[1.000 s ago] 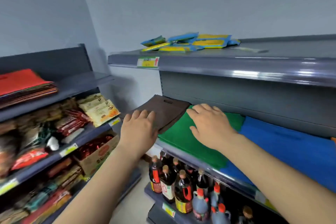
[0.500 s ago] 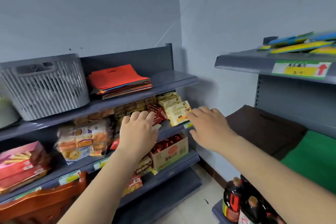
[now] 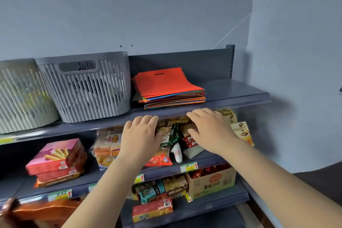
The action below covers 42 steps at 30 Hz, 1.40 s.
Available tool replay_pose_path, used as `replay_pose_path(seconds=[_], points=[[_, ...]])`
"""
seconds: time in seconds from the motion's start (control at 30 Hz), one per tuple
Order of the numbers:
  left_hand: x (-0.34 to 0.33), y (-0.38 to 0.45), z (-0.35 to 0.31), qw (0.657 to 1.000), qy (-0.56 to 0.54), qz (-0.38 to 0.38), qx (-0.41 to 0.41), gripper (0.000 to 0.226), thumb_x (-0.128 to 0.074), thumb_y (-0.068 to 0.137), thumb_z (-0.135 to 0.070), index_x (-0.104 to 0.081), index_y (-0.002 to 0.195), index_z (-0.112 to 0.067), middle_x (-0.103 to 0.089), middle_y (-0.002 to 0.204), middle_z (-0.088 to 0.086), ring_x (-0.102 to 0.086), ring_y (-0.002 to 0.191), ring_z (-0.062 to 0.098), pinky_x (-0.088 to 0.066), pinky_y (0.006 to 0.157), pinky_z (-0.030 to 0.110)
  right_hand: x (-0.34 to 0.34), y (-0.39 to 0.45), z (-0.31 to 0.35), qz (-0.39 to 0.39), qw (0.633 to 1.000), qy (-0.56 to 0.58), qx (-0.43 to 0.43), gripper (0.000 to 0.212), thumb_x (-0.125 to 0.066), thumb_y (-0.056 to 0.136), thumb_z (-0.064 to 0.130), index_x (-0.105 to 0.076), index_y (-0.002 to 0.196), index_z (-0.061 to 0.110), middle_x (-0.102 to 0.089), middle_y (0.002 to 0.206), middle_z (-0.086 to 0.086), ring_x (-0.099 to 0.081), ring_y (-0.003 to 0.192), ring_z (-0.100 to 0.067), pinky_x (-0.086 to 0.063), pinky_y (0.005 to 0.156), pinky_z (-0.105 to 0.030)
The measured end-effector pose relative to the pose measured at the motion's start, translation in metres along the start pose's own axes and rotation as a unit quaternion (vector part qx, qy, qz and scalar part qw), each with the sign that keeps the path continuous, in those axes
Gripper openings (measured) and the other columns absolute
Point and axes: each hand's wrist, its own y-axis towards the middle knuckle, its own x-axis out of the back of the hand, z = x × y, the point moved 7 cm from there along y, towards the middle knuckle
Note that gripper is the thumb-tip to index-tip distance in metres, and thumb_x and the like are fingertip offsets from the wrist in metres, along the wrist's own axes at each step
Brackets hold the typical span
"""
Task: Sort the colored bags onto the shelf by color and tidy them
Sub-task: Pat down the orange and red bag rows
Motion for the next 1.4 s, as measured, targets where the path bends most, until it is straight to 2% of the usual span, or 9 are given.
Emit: replay_pose_path(seconds=[0.33, 0.47, 0.6, 0.73, 0.9, 1.0, 1.1, 1.27, 1.4], points=[[-0.052, 0.079, 0.057, 0.997, -0.006, -0.043, 0.060, 0.037, -0.081, 0.069, -0.022, -0.068, 0.102, -0.011, -0.071, 0.095, 0.003, -0.068, 0.082, 0.027, -0.054, 0.068, 0.041, -0.037, 0.152, -0.031, -0.051, 0.988, 0.127, 0.065, 0.047, -0.036, 0.100, 0.037, -0.038, 0.143, 0.018, -0.039, 0.147, 0.004, -0.031, 0.137, -0.012, -0.023, 0.109, -0.027], [-0.069, 0.096, 0.068, 0.996, -0.006, -0.053, 0.072, 0.038, -0.081, 0.070, -0.020, -0.067, 0.104, -0.009, -0.071, 0.096, 0.004, -0.069, 0.084, 0.028, -0.054, 0.070, 0.042, -0.062, 0.197, -0.035, -0.007, 0.989, 0.126, 0.071, 0.049, -0.031, 0.101, 0.041, -0.034, 0.145, 0.020, -0.033, 0.152, 0.003, -0.023, 0.142, -0.012, -0.020, 0.113, -0.030], [-0.080, 0.106, 0.076, 0.994, -0.023, -0.057, 0.087, 0.036, -0.073, 0.079, -0.023, -0.065, 0.111, -0.009, -0.070, 0.105, 0.005, -0.068, 0.093, 0.028, -0.052, 0.078, 0.043, -0.087, 0.219, -0.038, 0.091, 0.988, 0.099, 0.081, 0.055, -0.025, 0.100, 0.050, -0.027, 0.149, 0.024, -0.023, 0.156, 0.004, -0.017, 0.144, -0.014, -0.016, 0.115, -0.035], [-0.084, 0.111, 0.082, 0.992, -0.055, -0.052, 0.104, 0.039, -0.054, 0.084, -0.033, -0.064, 0.115, -0.011, -0.069, 0.109, 0.003, -0.065, 0.099, 0.026, -0.049, 0.084, 0.041, -0.090, 0.219, -0.048, 0.107, 0.987, 0.092, 0.079, 0.054, -0.031, 0.097, 0.056, -0.031, 0.146, 0.033, -0.030, 0.153, 0.010, -0.030, 0.139, -0.015, -0.034, 0.105, -0.034], [-0.088, 0.122, 0.085, 0.986, -0.113, -0.059, 0.103, 0.042, -0.049, 0.087, -0.034, -0.061, 0.119, -0.009, -0.067, 0.112, 0.005, -0.062, 0.102, 0.028, -0.048, 0.086, 0.041, -0.077, 0.217, -0.062, 0.041, 0.989, 0.130, 0.063, 0.041, -0.038, 0.096, 0.051, -0.057, 0.128, 0.032, -0.061, 0.127, 0.008, -0.054, 0.117, -0.018, -0.048, 0.087, -0.034], [-0.083, 0.125, 0.086, 0.979, -0.147, -0.087, 0.107, 0.042, -0.051, 0.087, -0.031, -0.061, 0.120, -0.007, -0.066, 0.111, 0.006, -0.062, 0.100, 0.028, -0.047, 0.085, 0.038, -0.077, 0.222, -0.072, 0.004, 0.983, 0.179, 0.047, 0.033, -0.037, 0.100, 0.035, -0.067, 0.102, 0.021, -0.068, 0.100, 0.001, -0.058, 0.098, -0.026, -0.047, 0.077, -0.037], [-0.085, 0.131, 0.085, 0.979, -0.155, -0.088, 0.098, 0.045, -0.054, 0.085, -0.031, -0.058, 0.123, -0.007, -0.065, 0.115, 0.006, -0.061, 0.102, 0.027, -0.047, 0.087, 0.038, -0.076, 0.233, -0.087, -0.053, 0.971, 0.231, -0.002, 0.041, -0.034, 0.102, 0.024, -0.039, 0.062, 0.016, -0.044, 0.060, 0.000, -0.045, 0.066, -0.025, -0.029, 0.057, -0.036], [-0.114, 0.142, 0.074, 0.992, -0.115, 0.030, 0.037, 0.049, -0.050, 0.082, -0.048, -0.069, 0.108, -0.012, -0.071, 0.104, 0.002, -0.066, 0.096, 0.025, -0.048, 0.086, 0.038, -0.074, 0.238, -0.088, -0.073, 0.958, 0.275, -0.017, 0.044, -0.035, 0.102, 0.022, -0.030, 0.058, 0.018, -0.035, 0.054, 0.003, -0.034, 0.051, -0.012, -0.022, 0.050, -0.031], [-0.114, 0.140, 0.075, 0.989, -0.146, 0.016, 0.028, 0.029, -0.058, 0.077, -0.025, -0.073, 0.098, -0.011, -0.073, 0.091, 0.004, -0.069, 0.084, 0.026, -0.056, 0.074, 0.041, -0.077, 0.235, -0.081, -0.041, 0.965, 0.260, 0.016, 0.041, -0.034, 0.102, 0.023, -0.035, 0.061, 0.016, -0.039, 0.056, 0.001, -0.037, 0.054, -0.015, -0.027, 0.055, -0.034]])
